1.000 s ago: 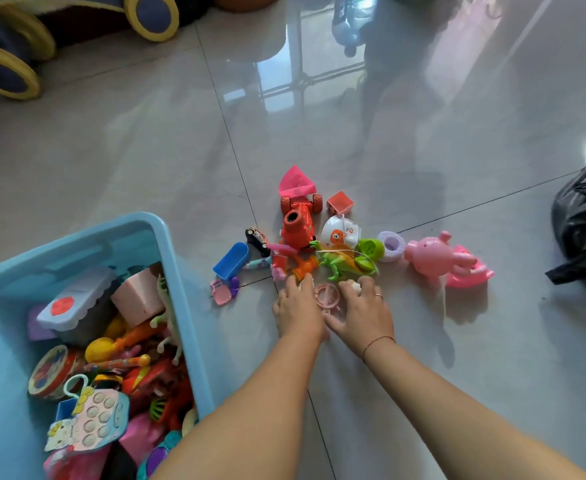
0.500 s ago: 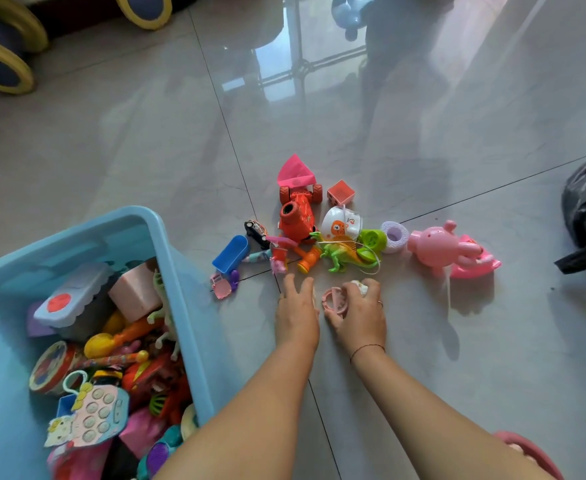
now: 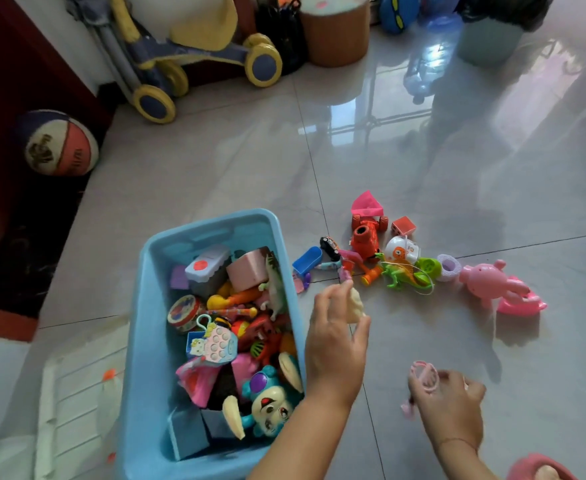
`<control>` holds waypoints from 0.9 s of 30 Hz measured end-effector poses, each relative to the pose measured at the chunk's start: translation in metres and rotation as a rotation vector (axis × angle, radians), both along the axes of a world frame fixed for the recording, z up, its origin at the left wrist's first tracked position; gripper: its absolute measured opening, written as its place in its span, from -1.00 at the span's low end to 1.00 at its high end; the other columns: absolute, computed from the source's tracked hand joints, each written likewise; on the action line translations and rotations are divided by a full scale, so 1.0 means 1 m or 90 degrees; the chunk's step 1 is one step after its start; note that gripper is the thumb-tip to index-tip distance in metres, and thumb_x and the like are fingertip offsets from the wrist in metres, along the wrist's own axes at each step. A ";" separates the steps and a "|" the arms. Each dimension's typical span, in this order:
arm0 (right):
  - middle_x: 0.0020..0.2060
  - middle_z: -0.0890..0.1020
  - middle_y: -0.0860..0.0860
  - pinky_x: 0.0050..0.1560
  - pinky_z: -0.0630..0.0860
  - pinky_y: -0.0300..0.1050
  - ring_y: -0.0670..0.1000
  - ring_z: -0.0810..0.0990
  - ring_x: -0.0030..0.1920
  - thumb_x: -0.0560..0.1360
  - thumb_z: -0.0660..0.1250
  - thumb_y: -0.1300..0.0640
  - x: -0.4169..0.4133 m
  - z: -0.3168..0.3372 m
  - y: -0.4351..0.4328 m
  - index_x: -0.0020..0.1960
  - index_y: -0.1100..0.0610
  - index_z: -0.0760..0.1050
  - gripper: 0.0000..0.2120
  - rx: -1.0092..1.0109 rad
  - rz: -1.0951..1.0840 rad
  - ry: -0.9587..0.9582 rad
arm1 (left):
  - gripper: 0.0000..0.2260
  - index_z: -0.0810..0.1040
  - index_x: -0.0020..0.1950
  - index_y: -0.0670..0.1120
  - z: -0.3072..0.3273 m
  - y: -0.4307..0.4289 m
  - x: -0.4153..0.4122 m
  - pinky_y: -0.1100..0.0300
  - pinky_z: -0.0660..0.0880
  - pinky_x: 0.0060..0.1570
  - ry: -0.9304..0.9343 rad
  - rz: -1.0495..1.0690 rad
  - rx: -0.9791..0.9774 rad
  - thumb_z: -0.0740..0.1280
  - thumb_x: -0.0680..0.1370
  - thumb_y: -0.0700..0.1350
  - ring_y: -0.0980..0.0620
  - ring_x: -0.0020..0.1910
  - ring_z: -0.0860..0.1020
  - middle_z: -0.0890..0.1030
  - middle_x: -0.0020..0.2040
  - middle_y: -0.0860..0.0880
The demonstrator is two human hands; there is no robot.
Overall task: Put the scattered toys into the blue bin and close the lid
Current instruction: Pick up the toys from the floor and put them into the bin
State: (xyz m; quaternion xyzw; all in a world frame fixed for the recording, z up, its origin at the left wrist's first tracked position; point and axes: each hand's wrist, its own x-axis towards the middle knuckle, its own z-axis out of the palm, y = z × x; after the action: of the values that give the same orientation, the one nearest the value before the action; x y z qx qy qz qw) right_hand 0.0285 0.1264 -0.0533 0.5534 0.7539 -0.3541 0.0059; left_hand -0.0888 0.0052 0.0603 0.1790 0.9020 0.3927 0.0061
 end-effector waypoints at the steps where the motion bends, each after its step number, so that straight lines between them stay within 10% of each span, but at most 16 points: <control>1: 0.06 0.45 0.10 0.01 0.48 0.02 0.14 0.47 0.11 0.31 0.47 -0.08 -0.012 0.018 -0.009 -0.07 0.11 0.49 -0.66 0.006 -0.003 0.055 | -0.53 0.35 0.36 0.04 0.008 -0.018 0.001 0.30 0.42 0.18 0.033 0.044 0.011 0.38 0.49 -0.12 0.15 0.20 0.42 0.40 0.28 0.05; 8: 0.08 0.33 -0.06 -0.19 0.49 -0.38 -0.20 0.40 -0.08 0.31 0.45 -0.15 -0.088 0.144 -0.126 0.03 -0.02 0.43 -0.61 0.084 0.356 0.409 | -0.51 0.36 0.38 -0.07 0.024 -0.169 -0.011 -0.06 0.47 0.10 -0.100 0.485 -0.037 0.38 0.48 -0.21 -0.20 0.19 0.49 0.41 0.31 -0.15; 13: 0.14 0.29 -0.08 -0.10 0.59 -0.16 -0.05 0.49 -0.01 0.32 0.37 -0.24 -0.113 0.156 -0.187 0.06 -0.08 0.37 -0.58 0.063 0.539 0.370 | -0.51 0.31 0.44 -0.15 0.031 -0.207 -0.012 -0.05 0.32 0.33 -0.175 0.517 0.020 0.28 0.51 -0.27 -0.17 0.37 0.36 0.36 0.41 -0.19; 27: 0.37 0.15 -0.02 0.19 0.52 -0.04 0.10 0.46 0.20 0.48 0.29 0.09 -0.143 0.144 -0.246 0.31 -0.06 0.26 -0.56 -0.096 0.697 0.317 | -0.67 0.50 0.22 -0.10 0.073 -0.243 -0.009 0.11 0.40 -0.08 -0.099 0.787 0.244 0.18 0.49 -0.29 -0.12 0.11 0.55 0.52 0.25 -0.08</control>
State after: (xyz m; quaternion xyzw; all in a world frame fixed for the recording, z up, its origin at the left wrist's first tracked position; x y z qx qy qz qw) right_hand -0.1142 -0.1193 0.0910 -0.0160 0.8805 -0.4710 0.0502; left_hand -0.0975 -0.2377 0.1330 -0.4042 0.7497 0.4892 -0.1877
